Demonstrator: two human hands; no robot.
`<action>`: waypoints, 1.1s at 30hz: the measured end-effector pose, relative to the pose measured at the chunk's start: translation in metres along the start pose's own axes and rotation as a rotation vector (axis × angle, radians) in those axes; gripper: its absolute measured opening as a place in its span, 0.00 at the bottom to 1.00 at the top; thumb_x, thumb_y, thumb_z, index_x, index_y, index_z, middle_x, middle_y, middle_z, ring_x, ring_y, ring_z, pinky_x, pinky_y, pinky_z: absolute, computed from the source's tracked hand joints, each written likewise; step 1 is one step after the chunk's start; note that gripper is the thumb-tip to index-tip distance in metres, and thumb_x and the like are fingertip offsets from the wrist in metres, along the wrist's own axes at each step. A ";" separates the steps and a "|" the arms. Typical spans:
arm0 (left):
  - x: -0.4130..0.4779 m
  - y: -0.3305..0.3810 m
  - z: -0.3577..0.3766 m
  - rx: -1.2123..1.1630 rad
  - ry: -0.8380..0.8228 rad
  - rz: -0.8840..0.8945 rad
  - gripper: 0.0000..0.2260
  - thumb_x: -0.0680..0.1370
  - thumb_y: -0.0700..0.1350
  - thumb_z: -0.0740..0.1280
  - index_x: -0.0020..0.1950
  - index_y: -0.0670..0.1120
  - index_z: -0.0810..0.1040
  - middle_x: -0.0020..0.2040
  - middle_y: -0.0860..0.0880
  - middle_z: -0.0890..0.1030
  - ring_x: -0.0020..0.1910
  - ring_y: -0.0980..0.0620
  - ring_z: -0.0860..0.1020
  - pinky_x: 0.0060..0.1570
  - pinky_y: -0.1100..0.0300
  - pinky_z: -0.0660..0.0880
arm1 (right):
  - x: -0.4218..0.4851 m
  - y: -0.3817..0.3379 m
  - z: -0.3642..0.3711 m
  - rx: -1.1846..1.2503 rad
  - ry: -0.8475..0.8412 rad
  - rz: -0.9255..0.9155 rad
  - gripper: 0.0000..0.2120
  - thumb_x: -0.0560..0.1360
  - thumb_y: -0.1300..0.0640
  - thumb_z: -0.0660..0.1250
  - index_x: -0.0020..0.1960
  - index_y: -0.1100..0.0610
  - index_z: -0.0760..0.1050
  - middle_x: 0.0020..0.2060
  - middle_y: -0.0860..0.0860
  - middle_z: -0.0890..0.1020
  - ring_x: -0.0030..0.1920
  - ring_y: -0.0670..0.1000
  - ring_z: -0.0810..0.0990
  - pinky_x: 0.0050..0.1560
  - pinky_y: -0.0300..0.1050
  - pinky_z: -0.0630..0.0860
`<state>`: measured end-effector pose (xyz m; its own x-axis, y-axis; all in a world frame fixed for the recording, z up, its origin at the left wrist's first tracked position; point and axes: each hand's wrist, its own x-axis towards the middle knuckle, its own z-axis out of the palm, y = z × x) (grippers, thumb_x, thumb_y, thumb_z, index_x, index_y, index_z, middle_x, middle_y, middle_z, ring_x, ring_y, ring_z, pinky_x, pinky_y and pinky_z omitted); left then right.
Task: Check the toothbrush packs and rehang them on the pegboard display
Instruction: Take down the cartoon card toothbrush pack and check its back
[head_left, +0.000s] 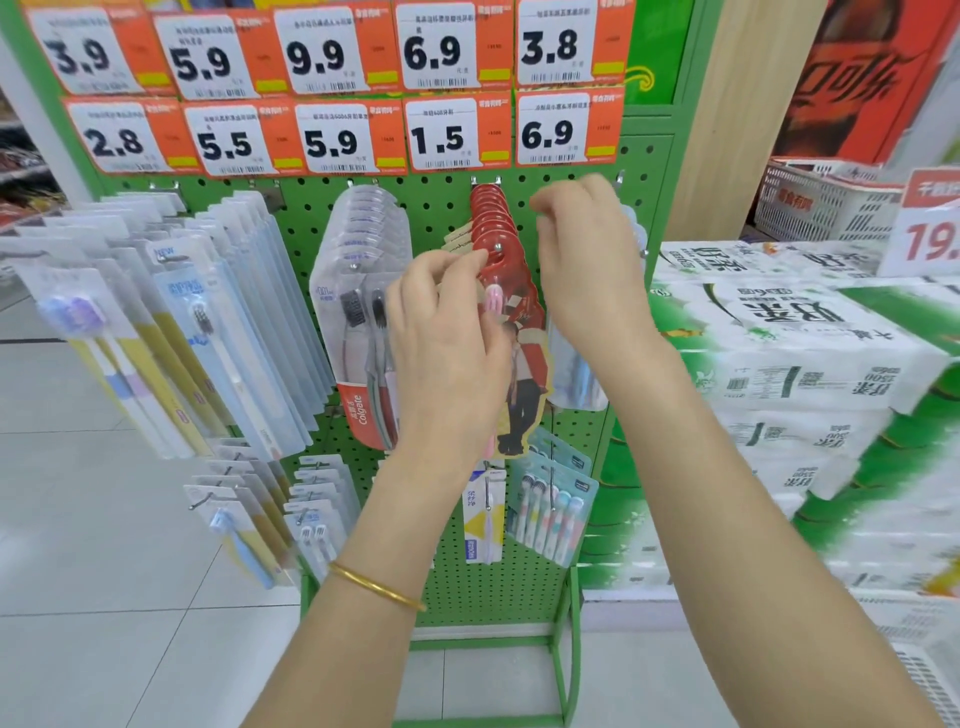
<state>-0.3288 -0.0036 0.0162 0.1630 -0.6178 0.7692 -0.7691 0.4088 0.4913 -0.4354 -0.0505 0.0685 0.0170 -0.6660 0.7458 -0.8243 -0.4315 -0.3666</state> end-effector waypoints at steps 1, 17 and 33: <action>0.001 0.000 0.000 0.002 0.008 -0.002 0.19 0.74 0.38 0.62 0.66 0.43 0.73 0.60 0.44 0.72 0.60 0.45 0.67 0.61 0.56 0.65 | 0.014 0.000 0.004 -0.041 -0.046 0.000 0.13 0.78 0.68 0.55 0.58 0.63 0.75 0.55 0.58 0.74 0.54 0.57 0.73 0.53 0.48 0.68; 0.006 0.000 -0.001 -0.001 0.001 0.005 0.17 0.76 0.37 0.62 0.64 0.45 0.74 0.57 0.44 0.71 0.57 0.48 0.65 0.58 0.58 0.64 | 0.094 0.013 0.045 -0.078 -0.335 0.085 0.08 0.77 0.61 0.65 0.52 0.63 0.80 0.52 0.57 0.82 0.53 0.56 0.79 0.55 0.47 0.75; 0.003 0.000 0.001 -0.013 0.010 0.022 0.16 0.76 0.38 0.62 0.64 0.45 0.75 0.57 0.44 0.72 0.57 0.46 0.67 0.57 0.51 0.69 | 0.088 0.010 0.032 -0.158 -0.297 0.128 0.10 0.75 0.71 0.59 0.38 0.61 0.70 0.29 0.54 0.70 0.37 0.55 0.72 0.41 0.45 0.75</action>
<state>-0.3287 -0.0059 0.0185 0.1527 -0.6019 0.7838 -0.7644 0.4308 0.4797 -0.4238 -0.1326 0.1132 0.0523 -0.8664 0.4967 -0.9074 -0.2489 -0.3386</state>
